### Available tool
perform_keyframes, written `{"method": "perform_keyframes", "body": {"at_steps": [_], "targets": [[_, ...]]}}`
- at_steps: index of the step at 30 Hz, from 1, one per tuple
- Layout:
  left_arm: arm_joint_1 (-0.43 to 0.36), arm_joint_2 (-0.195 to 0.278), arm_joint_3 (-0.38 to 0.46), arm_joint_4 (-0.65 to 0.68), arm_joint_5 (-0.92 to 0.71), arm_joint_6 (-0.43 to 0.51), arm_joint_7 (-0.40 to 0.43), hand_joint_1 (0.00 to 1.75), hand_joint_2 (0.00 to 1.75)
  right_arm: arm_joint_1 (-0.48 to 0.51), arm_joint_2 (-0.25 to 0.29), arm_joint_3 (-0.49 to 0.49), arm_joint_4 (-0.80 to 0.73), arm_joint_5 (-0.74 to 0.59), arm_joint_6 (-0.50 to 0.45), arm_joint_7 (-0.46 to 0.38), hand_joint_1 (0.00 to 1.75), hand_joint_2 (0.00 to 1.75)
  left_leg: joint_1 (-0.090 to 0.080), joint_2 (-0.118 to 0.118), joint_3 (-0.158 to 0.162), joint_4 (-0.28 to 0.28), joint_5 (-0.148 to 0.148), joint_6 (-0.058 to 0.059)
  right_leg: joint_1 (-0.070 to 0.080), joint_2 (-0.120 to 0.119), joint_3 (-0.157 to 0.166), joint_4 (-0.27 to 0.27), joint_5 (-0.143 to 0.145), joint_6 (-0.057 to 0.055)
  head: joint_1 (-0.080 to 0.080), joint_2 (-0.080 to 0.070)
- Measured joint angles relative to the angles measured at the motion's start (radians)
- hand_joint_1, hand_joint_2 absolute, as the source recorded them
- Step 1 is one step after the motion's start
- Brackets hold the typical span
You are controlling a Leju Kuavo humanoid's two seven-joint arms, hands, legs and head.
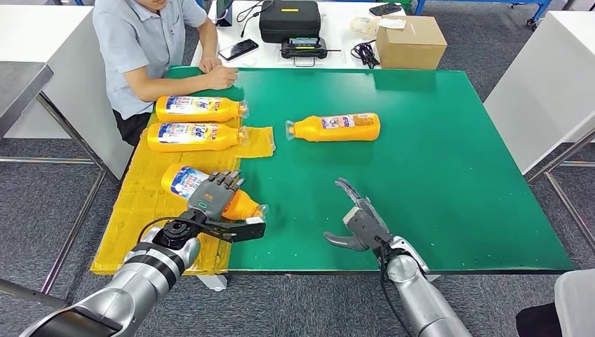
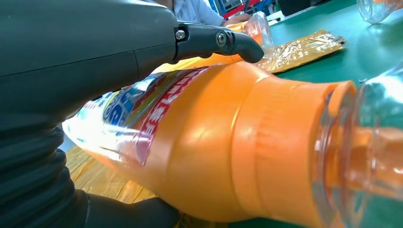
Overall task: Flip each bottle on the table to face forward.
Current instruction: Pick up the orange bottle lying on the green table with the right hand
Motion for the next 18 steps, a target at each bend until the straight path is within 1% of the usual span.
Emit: {"method": "perform_keyframes", "body": {"at_steps": [8, 11, 14, 18], "targets": [[0.001, -0.001, -0.003, 0.000, 0.019, 0.008, -0.004, 0.00, 1.75, 0.003, 0.001, -0.004, -0.002, 0.007, 0.000, 0.000, 0.00, 1.75, 0.000, 0.000, 0.000, 0.000, 0.000, 0.000, 0.000, 0.000, 0.000, 0.000, 0.000, 0.000, 0.000, 0.000], [0.014, -0.003, -0.011, -0.005, 0.031, 0.055, -0.004, 0.00, 1.75, 0.011, 0.001, -0.014, -0.006, 0.011, -0.002, 0.000, 0.00, 1.75, 0.000, 0.000, 0.000, 0.000, 0.000, 0.000, 0.000, 0.000, 0.000, 0.000, 0.000, 0.000, 0.000, 0.000], [0.047, -0.003, -0.029, -0.036, 0.039, 0.121, 0.000, 0.00, 1.75, 0.027, 0.000, -0.027, -0.015, 0.014, -0.008, 0.000, 0.00, 1.75, 0.000, -0.001, 0.000, 0.000, 0.000, 0.000, 0.000, 0.000, 0.000, 0.000, 0.000, 0.000, 0.000, 0.000], [0.097, -0.002, -0.064, -0.099, 0.023, 0.180, 0.036, 0.00, 1.75, 0.047, 0.001, -0.042, -0.022, 0.020, -0.012, 0.000, 0.00, 1.75, 0.000, -0.001, -0.001, 0.000, 0.000, 0.000, 0.000, 0.000, 0.000, 0.000, 0.000, 0.000, 0.000, 0.000]]}}
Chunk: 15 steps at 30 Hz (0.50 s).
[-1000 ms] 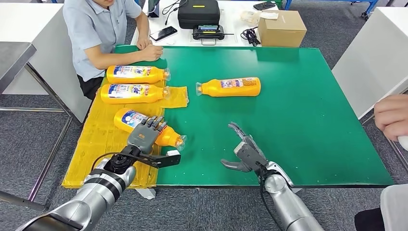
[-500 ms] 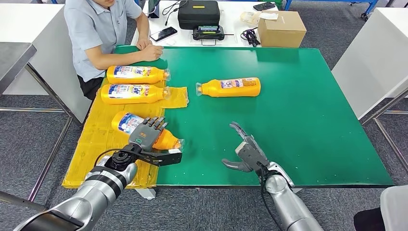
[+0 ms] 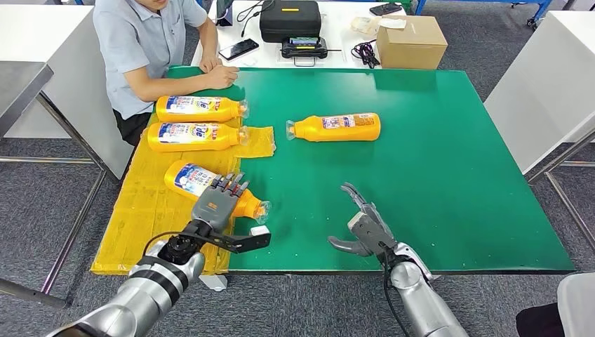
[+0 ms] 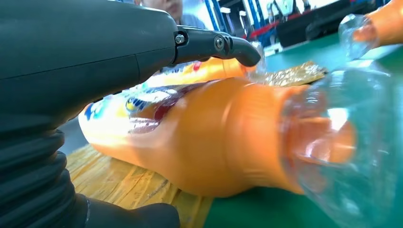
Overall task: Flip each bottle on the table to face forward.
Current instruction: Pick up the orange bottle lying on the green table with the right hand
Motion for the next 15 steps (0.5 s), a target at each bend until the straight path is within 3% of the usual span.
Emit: {"method": "perform_keyframes", "body": {"at_steps": [15], "targets": [[0.071, 0.017, -0.075, -0.134, -0.067, -0.008, 0.086, 0.00, 1.75, 0.050, 0.001, -0.027, -0.031, 0.006, -0.015, -0.003, 0.00, 1.75, 0.000, 0.000, -0.002, 0.000, 0.000, 0.000, 0.000, 0.000, -0.002, 0.000, 0.000, 0.000, 0.000, 0.000]]}}
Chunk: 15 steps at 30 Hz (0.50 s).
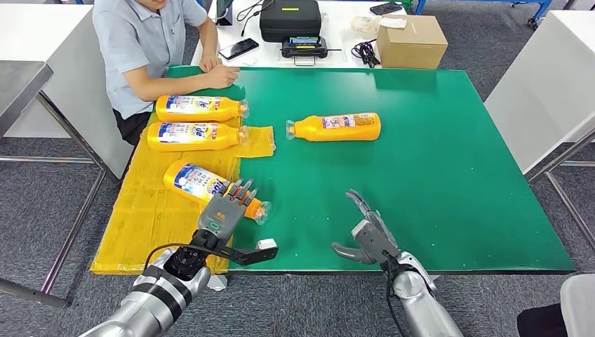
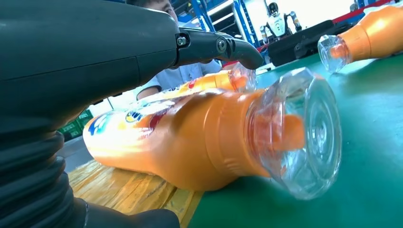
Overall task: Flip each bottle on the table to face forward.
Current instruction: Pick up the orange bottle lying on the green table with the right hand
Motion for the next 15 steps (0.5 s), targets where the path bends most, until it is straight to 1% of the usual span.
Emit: {"method": "perform_keyframes", "body": {"at_steps": [15], "targets": [[0.009, 0.006, -0.007, -0.032, -0.009, 0.010, 0.007, 0.00, 1.75, 0.009, 0.001, -0.008, -0.007, 0.000, -0.003, 0.000, 0.00, 1.75, 0.000, 0.000, 0.000, 0.000, 0.000, 0.000, 0.000, 0.000, 0.000, 0.000, 0.000, 0.000, 0.000, 0.000]]}}
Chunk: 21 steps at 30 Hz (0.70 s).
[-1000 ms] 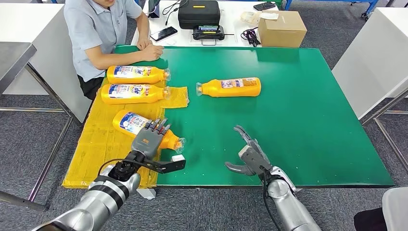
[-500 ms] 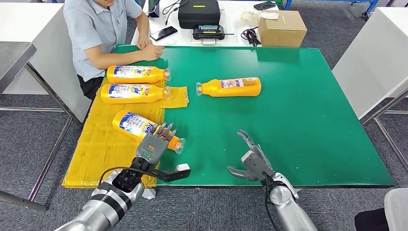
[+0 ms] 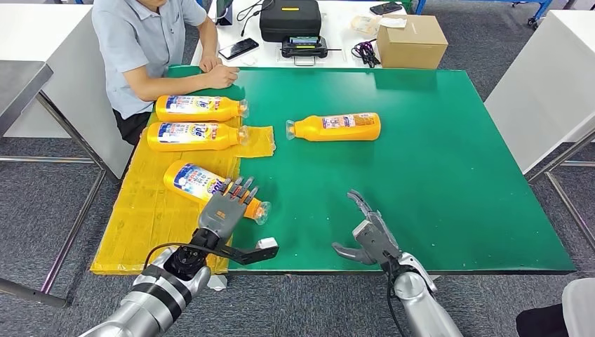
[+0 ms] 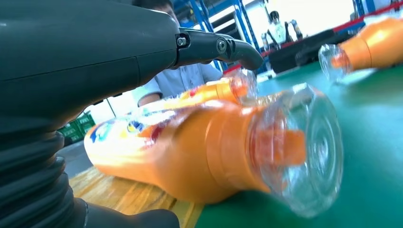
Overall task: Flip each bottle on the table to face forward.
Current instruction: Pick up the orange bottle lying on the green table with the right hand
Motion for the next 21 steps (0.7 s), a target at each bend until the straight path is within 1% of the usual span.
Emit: {"method": "perform_keyframes", "body": {"at_steps": [7, 9, 12, 15, 18, 21], "targets": [[0.048, 0.004, -0.001, -0.078, -0.005, 0.028, -0.001, 0.00, 1.75, 0.025, 0.000, -0.018, -0.016, -0.003, -0.003, -0.002, 0.00, 1.75, 0.000, 0.000, -0.001, 0.000, 0.000, 0.000, 0.000, 0.000, -0.001, 0.000, 0.000, 0.000, 0.000, 0.000], [0.070, 0.004, -0.001, -0.112, 0.000, 0.048, -0.016, 0.00, 1.75, 0.037, 0.004, -0.027, -0.031, -0.033, 0.002, -0.014, 0.00, 1.75, 0.000, 0.000, -0.001, 0.000, 0.000, 0.000, 0.000, 0.000, -0.001, 0.000, 0.000, 0.000, 0.000, 0.000], [0.133, -0.001, -0.011, -0.202, 0.043, 0.086, -0.068, 0.00, 1.75, 0.074, 0.026, -0.065, -0.099, -0.125, 0.009, -0.035, 0.00, 1.75, 0.000, 0.000, -0.002, 0.000, -0.001, 0.000, 0.000, 0.000, -0.002, 0.000, 0.000, 0.000, 0.000, 0.000], [0.202, -0.009, -0.041, -0.304, 0.144, 0.121, -0.136, 0.00, 1.75, 0.106, 0.052, -0.111, -0.182, -0.187, 0.000, -0.022, 0.00, 1.75, 0.000, 0.000, -0.004, 0.000, -0.001, 0.000, 0.000, 0.000, -0.004, 0.000, 0.000, 0.000, 0.000, 0.000], [0.247, -0.017, -0.067, -0.372, 0.271, 0.165, -0.203, 0.00, 1.75, 0.123, 0.069, -0.143, -0.228, -0.214, -0.009, -0.007, 0.00, 1.75, 0.000, 0.000, -0.005, 0.000, -0.001, 0.000, 0.000, 0.000, -0.005, 0.000, 0.000, 0.000, 0.000, 0.000], [0.266, -0.031, -0.073, -0.397, 0.394, 0.210, -0.270, 0.00, 1.75, 0.127, 0.081, -0.154, -0.243, -0.207, -0.037, -0.012, 0.00, 1.75, 0.000, 0.000, -0.005, 0.000, -0.001, 0.000, 0.000, 0.000, -0.005, 0.000, 0.000, 0.000, 0.000, 0.000]]}}
